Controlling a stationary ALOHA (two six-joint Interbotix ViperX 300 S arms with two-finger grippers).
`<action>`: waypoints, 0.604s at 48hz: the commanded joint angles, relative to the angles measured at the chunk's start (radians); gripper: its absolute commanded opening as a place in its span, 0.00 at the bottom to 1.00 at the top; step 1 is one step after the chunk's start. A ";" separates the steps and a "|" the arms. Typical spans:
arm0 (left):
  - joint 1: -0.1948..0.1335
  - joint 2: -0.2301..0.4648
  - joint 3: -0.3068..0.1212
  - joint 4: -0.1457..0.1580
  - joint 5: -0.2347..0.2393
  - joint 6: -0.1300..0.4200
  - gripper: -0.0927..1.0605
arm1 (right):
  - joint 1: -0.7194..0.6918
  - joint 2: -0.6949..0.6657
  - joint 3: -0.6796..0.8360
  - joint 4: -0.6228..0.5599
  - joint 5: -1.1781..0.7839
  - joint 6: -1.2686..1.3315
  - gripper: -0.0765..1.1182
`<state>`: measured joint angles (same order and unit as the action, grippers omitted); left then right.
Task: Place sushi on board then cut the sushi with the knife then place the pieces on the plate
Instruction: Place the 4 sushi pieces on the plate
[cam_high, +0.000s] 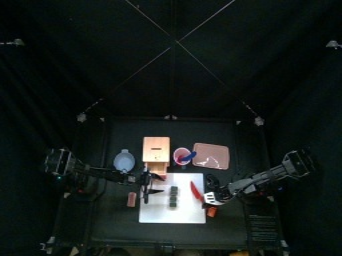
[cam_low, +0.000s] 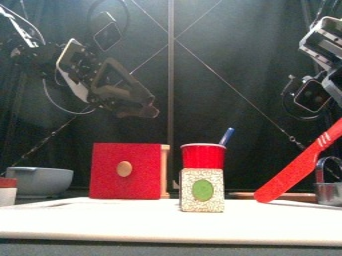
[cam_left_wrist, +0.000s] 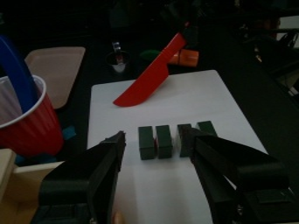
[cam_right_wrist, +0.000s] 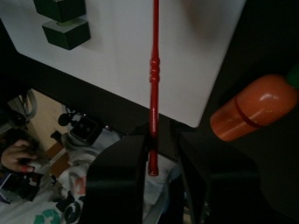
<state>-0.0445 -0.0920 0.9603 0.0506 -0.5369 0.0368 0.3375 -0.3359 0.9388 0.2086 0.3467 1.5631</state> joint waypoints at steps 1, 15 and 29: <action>0.003 -0.008 -0.009 0.002 -0.009 0.002 0.85 | 0.006 0.012 -0.046 -0.023 -0.008 -0.002 0.77; 0.003 -0.009 -0.011 0.002 -0.009 0.002 0.85 | 0.012 0.031 -0.063 -0.069 0.048 -0.009 0.84; 0.005 -0.011 -0.020 0.000 -0.009 0.002 0.85 | -0.071 0.040 -0.146 -0.517 0.089 -0.186 0.84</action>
<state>-0.0445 -0.0920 0.9618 0.0506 -0.5369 0.0368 0.3114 -0.2869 0.8376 -0.1626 0.4310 1.4312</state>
